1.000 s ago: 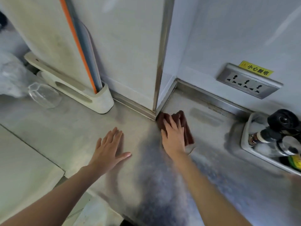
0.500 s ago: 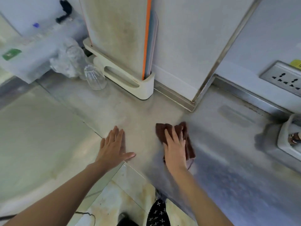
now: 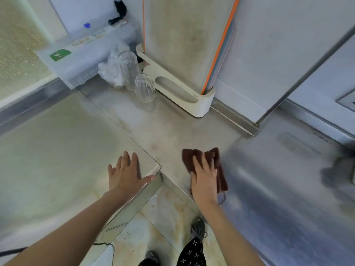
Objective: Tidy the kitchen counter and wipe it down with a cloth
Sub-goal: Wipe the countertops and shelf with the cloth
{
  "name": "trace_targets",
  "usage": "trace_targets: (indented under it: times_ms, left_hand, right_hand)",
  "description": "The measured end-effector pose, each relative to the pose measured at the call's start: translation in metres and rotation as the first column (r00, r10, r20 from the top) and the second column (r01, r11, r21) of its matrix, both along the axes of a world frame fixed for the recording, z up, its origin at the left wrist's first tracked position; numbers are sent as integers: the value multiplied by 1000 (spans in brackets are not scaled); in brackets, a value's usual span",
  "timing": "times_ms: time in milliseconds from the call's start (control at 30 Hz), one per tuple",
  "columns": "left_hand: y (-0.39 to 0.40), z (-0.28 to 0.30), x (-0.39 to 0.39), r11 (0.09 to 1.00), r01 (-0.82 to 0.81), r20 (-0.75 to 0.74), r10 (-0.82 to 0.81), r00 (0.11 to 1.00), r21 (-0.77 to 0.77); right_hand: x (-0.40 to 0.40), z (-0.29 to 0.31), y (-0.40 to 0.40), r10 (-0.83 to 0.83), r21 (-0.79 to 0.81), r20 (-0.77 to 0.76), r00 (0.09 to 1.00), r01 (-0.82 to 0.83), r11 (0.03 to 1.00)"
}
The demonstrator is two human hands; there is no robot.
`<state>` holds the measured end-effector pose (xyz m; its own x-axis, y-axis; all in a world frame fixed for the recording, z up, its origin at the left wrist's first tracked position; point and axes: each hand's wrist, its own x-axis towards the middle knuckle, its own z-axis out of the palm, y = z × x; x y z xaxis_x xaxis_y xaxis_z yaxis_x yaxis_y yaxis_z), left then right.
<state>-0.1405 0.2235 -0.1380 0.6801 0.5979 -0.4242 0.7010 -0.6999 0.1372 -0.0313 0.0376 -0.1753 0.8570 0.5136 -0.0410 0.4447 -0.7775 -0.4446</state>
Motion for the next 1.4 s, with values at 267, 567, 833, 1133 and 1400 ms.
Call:
trace_targets:
  times_ms: [267, 567, 833, 1133, 1400]
  left_hand:
    - [0, 3, 0, 996, 51, -11, -50, 999, 71]
    - [0, 0, 10, 999, 1, -52, 2, 999, 51]
    - [29, 14, 42, 996, -93, 115, 92, 989, 7]
    - [65, 0, 10, 973, -213, 119, 222, 968, -84]
    - [88, 4, -25, 929, -352, 101, 363, 926, -112]
  right_hand:
    - [44, 2, -40, -91, -113, 49, 995, 96, 989]
    - [-3, 2, 23, 230, -46, 9, 973, -229, 972]
    - [96, 9, 30, -309, -72, -69, 949, 304, 950]
    - [99, 6, 54, 467, -64, -16, 884, -467, 882]
    - [4, 5, 153, 489, 85, -89, 867, -483, 871]
